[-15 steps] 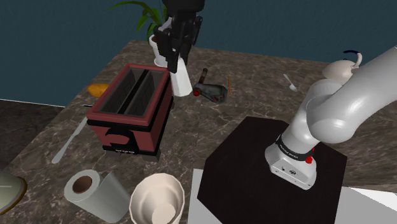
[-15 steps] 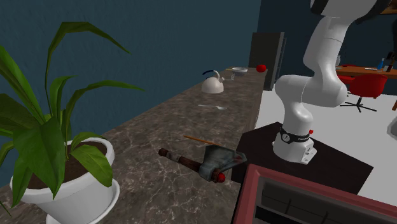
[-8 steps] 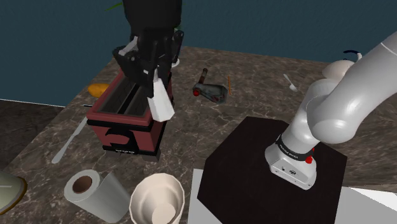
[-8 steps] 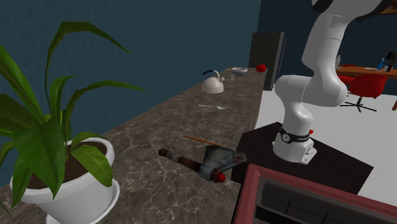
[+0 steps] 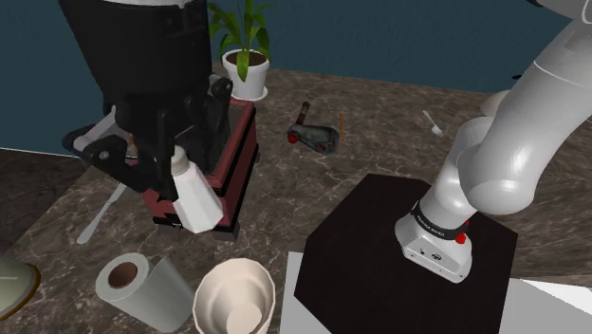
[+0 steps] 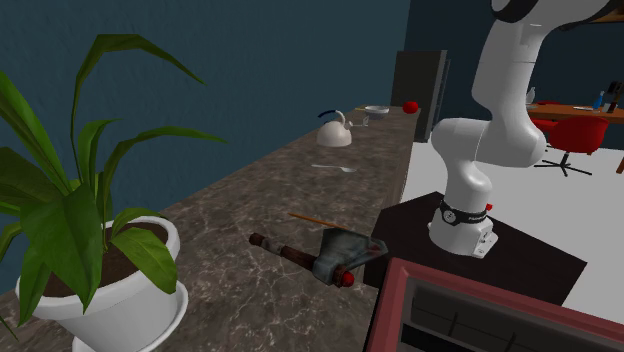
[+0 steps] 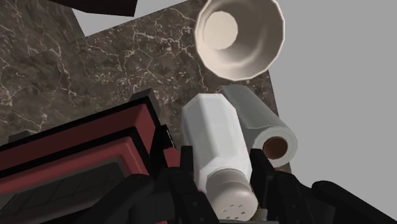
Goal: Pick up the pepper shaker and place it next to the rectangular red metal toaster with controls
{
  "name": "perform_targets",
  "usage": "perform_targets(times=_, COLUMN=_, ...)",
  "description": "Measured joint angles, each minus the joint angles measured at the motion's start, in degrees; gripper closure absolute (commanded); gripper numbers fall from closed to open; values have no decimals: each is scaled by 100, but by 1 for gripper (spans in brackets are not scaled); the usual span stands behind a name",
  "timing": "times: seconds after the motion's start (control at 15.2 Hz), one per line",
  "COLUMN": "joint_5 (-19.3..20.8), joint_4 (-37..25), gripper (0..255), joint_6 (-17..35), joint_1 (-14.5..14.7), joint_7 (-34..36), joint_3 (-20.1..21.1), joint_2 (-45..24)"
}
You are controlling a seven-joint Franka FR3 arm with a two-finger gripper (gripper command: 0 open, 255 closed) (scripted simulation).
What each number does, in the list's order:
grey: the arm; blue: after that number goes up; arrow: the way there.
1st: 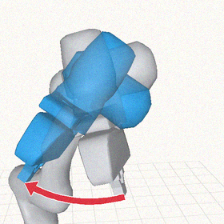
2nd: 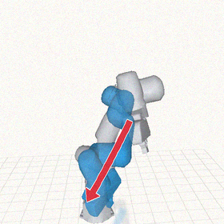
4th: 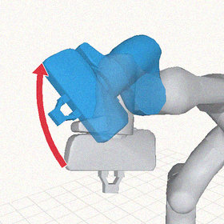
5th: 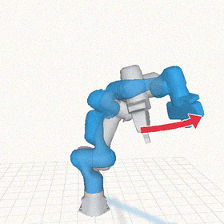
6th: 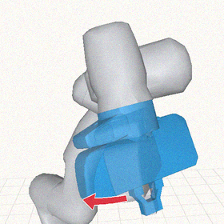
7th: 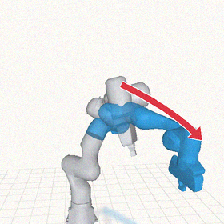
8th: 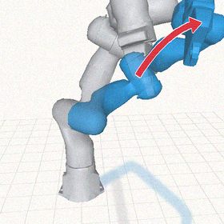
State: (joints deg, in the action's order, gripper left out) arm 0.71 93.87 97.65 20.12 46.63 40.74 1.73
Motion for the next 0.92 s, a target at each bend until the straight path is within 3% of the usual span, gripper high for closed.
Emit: perform_targets(times=0.92, joint_5=-55, joint_4=1119, gripper=255, joint_6=1053, joint_1=11, joint_7=26, joint_3=7, joint_2=88)
